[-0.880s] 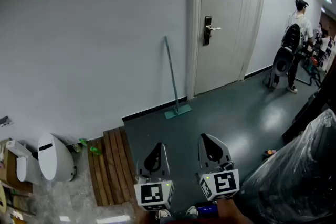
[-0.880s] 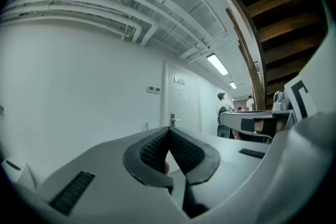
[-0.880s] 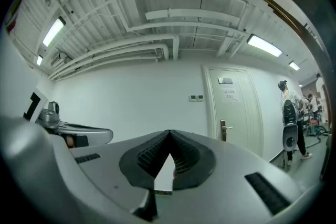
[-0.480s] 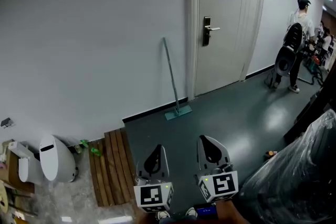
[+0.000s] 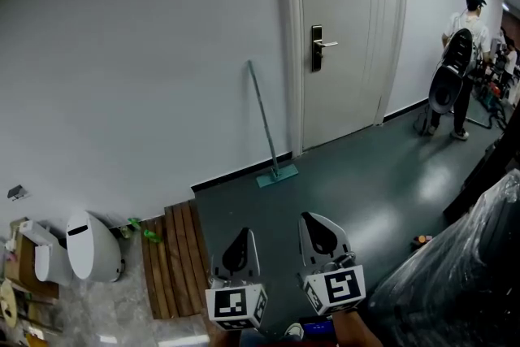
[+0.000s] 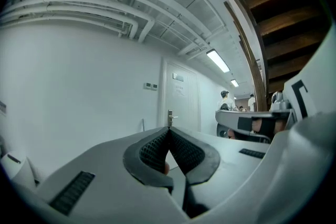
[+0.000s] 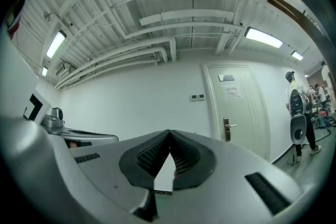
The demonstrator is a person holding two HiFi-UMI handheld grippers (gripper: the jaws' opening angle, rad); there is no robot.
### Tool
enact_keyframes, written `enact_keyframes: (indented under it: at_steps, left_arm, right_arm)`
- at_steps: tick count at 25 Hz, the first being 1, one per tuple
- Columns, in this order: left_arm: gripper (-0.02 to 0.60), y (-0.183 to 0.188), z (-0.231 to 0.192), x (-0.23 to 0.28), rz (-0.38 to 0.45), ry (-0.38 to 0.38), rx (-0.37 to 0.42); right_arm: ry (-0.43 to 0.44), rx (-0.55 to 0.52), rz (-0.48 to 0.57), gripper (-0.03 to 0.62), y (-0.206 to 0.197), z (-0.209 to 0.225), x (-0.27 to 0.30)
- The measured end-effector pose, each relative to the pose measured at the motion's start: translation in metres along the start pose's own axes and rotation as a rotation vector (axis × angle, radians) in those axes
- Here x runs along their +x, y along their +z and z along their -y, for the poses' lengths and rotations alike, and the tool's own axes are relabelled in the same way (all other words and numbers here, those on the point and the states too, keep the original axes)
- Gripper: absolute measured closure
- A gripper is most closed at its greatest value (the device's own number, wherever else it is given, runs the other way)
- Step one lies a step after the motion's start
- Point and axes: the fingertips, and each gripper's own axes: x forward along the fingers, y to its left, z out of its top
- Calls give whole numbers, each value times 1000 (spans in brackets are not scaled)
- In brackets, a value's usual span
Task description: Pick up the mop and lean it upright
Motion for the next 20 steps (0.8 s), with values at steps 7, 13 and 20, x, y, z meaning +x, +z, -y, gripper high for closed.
enact_keyframes:
  at_steps: [7, 13, 20]
  left_arm:
    - [568, 10, 15, 14, 27, 12, 26]
    - [568, 6, 2, 31, 24, 12, 24]
    - [568, 4, -27, 65, 27, 1, 7]
  right_arm:
    - [2, 9, -6, 577, -4, 20, 3]
    - [-11, 13, -13, 577, -9, 28, 18]
    - [-17, 12, -13, 577, -15, 28, 60]
